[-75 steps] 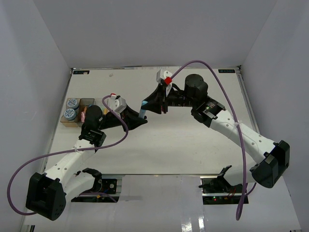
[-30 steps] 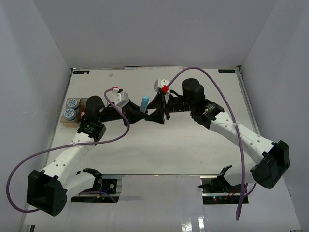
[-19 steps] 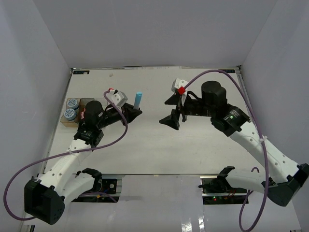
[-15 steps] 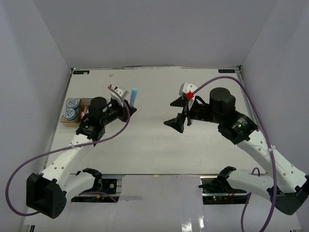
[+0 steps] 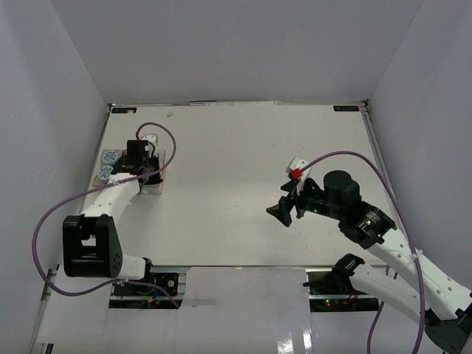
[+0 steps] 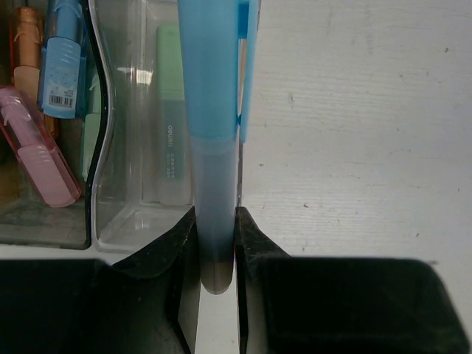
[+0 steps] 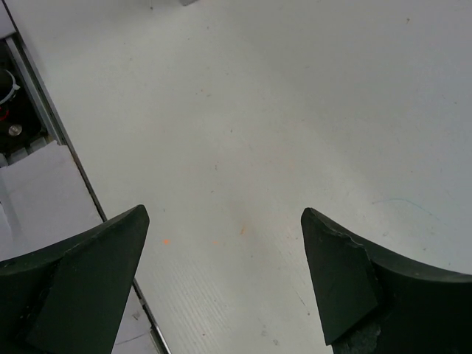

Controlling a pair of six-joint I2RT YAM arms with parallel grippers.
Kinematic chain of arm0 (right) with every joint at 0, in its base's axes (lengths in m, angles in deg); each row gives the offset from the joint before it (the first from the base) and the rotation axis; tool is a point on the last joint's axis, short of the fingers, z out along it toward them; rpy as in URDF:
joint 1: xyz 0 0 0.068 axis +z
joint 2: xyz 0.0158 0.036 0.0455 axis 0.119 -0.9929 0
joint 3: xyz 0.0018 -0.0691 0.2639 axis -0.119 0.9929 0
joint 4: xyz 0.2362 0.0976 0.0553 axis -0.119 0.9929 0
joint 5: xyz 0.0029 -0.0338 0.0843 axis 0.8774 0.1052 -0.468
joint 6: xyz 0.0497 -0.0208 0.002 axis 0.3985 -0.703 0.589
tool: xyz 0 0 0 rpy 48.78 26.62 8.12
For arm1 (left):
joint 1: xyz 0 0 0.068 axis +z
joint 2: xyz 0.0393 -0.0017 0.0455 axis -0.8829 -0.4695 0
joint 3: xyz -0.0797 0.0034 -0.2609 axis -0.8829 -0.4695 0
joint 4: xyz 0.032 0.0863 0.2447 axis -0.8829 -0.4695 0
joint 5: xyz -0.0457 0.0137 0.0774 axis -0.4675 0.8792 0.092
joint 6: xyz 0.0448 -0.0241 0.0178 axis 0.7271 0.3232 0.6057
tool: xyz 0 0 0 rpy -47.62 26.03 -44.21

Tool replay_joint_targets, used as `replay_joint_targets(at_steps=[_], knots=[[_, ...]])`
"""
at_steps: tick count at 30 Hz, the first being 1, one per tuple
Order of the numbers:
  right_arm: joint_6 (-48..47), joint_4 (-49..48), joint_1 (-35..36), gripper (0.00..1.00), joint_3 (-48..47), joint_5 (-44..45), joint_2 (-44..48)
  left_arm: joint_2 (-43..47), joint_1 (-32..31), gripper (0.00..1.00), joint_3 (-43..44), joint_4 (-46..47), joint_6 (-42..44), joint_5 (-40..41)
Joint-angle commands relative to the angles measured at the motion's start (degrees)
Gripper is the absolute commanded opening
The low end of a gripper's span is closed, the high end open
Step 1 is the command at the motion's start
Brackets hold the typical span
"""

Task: Sort the stationery into containers
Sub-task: Place the pen in the storage box, then reset both arms

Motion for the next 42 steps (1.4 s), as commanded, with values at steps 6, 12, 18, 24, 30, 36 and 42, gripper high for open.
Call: replay_joint_targets(at_steps=[6, 12, 18, 24, 30, 36, 42], knots=[[0.56, -1.67, 0.08, 0.9, 3.18, 1.95, 8.78, -6.86, 2.06, 0.22, 5.72, -1.19, 2.12, 3.46], [0.38, -0.44, -0.01, 0.9, 3.71, 4.06, 10.81, -6.69, 2.33, 0.62, 7.22, -1.36, 1.86, 2.68], [1.44, -0.26, 0.08, 0.9, 2.92, 10.1, 12.91, -0.12, 2.33, 0.86, 8.36, -2.85, -0.51, -0.65], [2.31, 2.11, 0.08, 0.9, 1.25, 24.24, 17.75, 14.91, 2.24, 0.98, 10.73, -6.89, -5.17, -8.13], [2.5, 3.87, -0.01, 0.9, 0.19, 34.81, 24.25, 34.78, 2.24, 0.98, 12.31, -14.44, -7.19, -3.49], [0.83, 4.75, 0.08, 0.9, 0.46, 43.6, 29.61, 42.17, 0.13, 0.98, 15.66, -26.39, -11.85, 1.35], [-0.14, 4.75, 0.08, 0.9, 0.9, 46.85, 33.22, 52.79, -5.66, 0.98, 12.41, -30.09, -17.02, 7.94]])
